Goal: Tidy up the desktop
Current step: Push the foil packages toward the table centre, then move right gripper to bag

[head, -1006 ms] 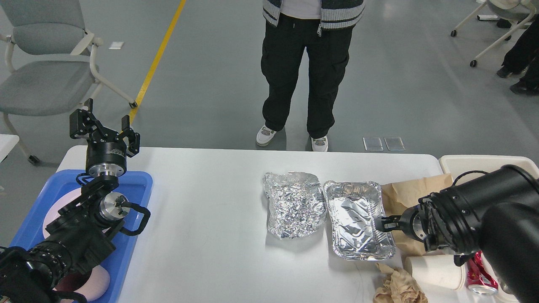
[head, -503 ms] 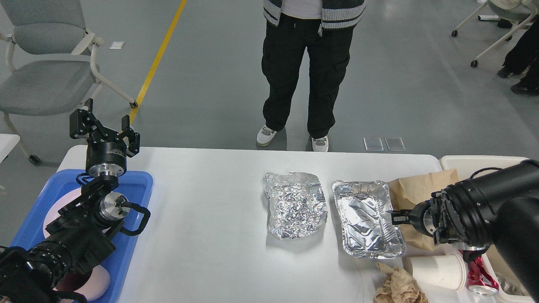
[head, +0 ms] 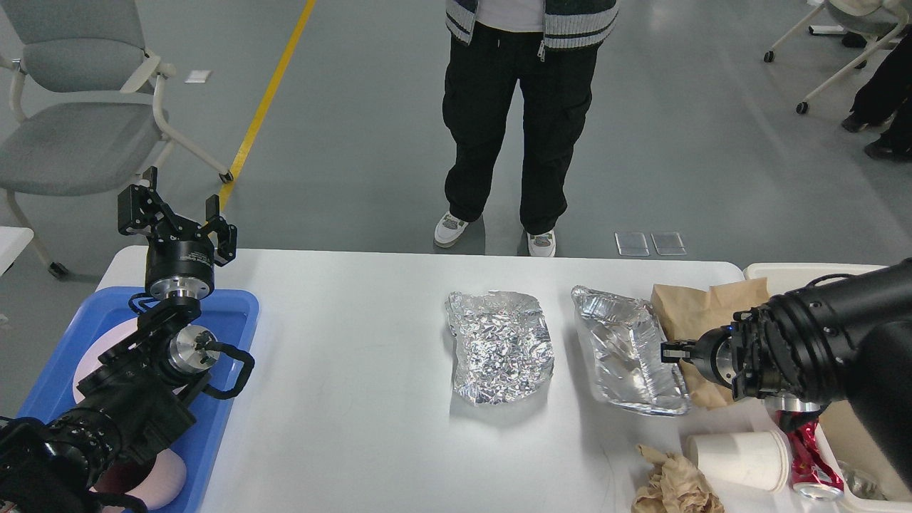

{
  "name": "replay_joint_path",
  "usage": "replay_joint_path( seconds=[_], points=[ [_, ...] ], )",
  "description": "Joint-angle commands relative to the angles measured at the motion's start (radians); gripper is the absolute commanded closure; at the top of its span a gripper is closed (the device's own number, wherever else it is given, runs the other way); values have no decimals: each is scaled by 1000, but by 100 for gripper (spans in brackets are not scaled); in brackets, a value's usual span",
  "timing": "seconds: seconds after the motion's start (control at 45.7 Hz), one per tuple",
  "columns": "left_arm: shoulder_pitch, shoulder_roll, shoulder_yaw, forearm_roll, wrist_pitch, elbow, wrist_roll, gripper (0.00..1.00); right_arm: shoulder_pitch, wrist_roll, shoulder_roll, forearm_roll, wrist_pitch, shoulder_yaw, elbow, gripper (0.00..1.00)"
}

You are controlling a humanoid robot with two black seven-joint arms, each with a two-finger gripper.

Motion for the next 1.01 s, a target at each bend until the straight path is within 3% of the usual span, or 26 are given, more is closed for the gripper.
replay_joint_path(
  seconds=[0.0, 0.263, 0.372, 0.613, 0.722, 0.853, 0.984],
  points=[
    [0, 0, 0, 0, 0, 0, 0, 4, 18, 2, -2, -2, 0, 6, 14, 100],
    [1, 0, 0, 0, 0, 0, 0, 4, 21, 6, 0, -2, -9, 10, 20, 100],
    [1, 0, -1, 0, -1, 0, 0, 4, 50, 48, -3, -2, -23, 10, 49, 100],
    [1, 0, -1, 0, -1, 0, 0, 4, 191, 75, -53, -18, -5, 6, 118, 100],
    [1, 0, -1, 0, -1, 0, 0, 4, 284, 138, -85, -44, 14, -14, 172, 100],
    [1, 0, 0, 0, 0, 0, 0, 4, 490, 219, -145, -130, 130, -31, 273, 100],
    [1, 0, 0, 0, 0, 0, -2, 4, 798, 253, -192, -190, 440, -3, 362, 100]
  ],
)
